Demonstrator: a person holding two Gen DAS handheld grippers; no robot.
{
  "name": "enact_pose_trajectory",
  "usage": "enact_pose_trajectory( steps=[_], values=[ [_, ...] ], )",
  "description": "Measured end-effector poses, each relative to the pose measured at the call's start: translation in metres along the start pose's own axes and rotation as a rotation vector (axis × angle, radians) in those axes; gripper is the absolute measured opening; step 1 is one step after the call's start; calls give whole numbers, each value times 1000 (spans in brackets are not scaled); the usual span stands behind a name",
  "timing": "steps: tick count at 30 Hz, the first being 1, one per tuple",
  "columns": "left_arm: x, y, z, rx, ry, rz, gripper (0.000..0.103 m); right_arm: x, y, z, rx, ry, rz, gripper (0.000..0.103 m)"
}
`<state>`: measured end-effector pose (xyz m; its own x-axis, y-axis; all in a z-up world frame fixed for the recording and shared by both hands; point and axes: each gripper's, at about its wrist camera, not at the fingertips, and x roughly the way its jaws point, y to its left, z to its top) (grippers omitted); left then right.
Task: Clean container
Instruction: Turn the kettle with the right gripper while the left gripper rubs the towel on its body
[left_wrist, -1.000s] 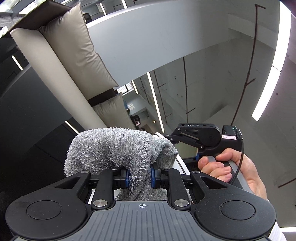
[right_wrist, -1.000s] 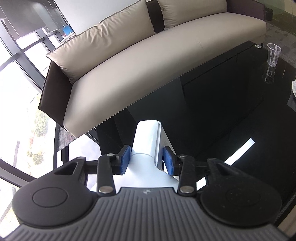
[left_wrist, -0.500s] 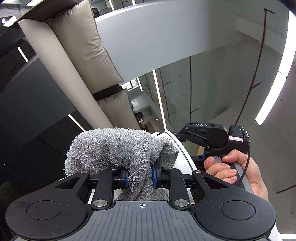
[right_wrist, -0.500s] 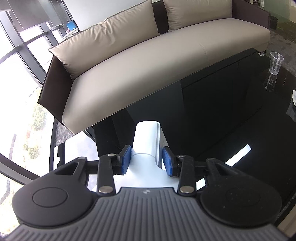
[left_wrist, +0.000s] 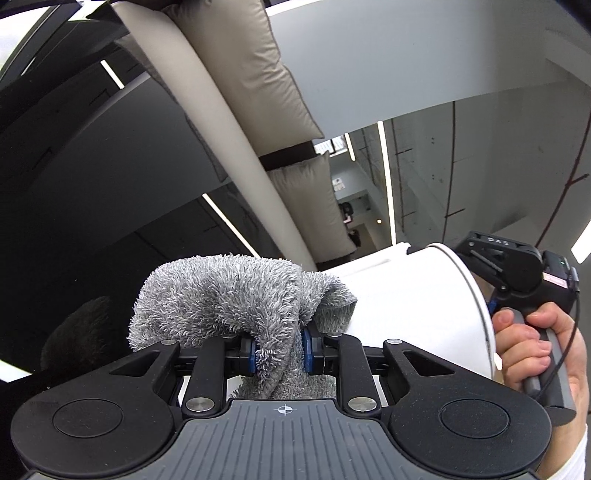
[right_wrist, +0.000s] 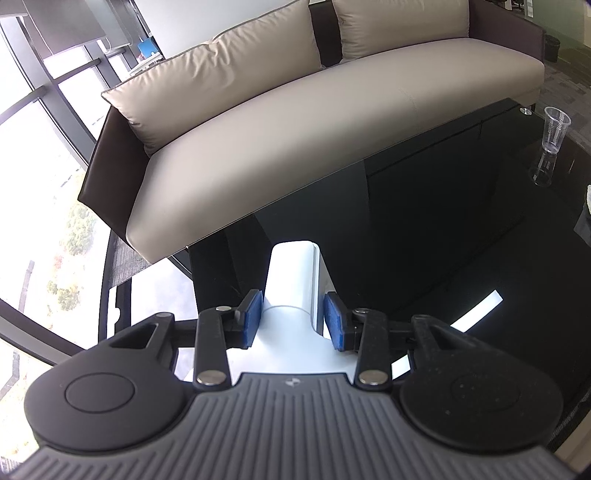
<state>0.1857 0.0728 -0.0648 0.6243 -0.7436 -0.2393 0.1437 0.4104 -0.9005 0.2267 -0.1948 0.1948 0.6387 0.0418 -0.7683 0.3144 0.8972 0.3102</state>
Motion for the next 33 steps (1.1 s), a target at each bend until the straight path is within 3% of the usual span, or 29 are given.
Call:
enact_pose_trajectory(
  steps=[11, 23, 33],
  values=[
    [-5, 5, 7, 4, 4, -3, 18, 1, -2, 0, -57, -6, 45, 39],
    [-16, -4, 10, 51, -48, -132, 18, 5, 4, 0, -153, -8, 104, 38],
    [-13, -14, 5, 66, -73, -209, 18, 10, 15, -1, -313, 9, 216, 38]
  ],
)
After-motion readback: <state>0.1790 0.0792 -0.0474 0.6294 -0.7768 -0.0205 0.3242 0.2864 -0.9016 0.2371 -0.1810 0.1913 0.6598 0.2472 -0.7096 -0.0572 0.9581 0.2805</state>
